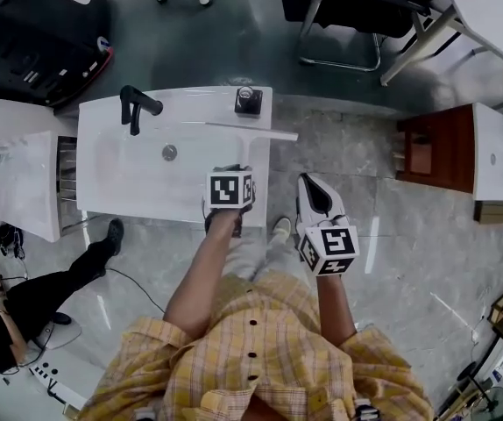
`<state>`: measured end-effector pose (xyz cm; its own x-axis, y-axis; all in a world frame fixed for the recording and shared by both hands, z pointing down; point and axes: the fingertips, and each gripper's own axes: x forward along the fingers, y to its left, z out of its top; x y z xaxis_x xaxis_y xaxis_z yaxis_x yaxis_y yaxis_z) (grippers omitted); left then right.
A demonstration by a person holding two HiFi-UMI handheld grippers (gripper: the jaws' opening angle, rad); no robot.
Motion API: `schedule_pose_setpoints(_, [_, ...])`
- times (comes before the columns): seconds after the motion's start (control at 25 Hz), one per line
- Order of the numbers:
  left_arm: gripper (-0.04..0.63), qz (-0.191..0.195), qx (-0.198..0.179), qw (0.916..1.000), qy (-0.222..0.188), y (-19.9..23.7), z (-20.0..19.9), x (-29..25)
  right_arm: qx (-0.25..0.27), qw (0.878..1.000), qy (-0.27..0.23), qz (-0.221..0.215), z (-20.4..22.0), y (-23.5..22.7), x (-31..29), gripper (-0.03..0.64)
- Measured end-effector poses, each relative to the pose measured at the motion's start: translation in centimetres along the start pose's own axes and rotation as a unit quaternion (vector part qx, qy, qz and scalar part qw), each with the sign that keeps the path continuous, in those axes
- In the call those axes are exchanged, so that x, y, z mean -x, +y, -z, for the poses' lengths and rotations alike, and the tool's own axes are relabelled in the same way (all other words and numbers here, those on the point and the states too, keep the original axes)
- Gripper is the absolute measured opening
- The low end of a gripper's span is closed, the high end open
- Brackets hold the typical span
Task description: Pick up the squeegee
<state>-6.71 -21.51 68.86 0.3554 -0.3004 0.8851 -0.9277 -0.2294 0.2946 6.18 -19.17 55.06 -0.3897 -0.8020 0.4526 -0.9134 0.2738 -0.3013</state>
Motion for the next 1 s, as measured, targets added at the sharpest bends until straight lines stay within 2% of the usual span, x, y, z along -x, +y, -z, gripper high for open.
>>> schedule_pose_setpoints(0.36, [0.094, 0.012, -0.029, 0.9977, -0.059, -2.0, -0.7, 5.0, 0.019, 1.000, -0.019, -0.001, -2.0, 0.7, 2.3, 0.001])
schedule_pose_setpoints(0.56, [0.093, 0.020, -0.033, 0.9951, -0.091, -3.0, -0.4, 7.7, 0.028, 0.999, -0.027, -0.009, -2.9, 1.6, 3.8, 0.000])
schedule_pose_setpoints(1.0, [0.093, 0.030, -0.039, 0.9845, -0.169, -5.2, -0.9, 13.9, 0.046, 0.997, -0.056, -0.029, -6.0, 4.3, 6.7, 0.000])
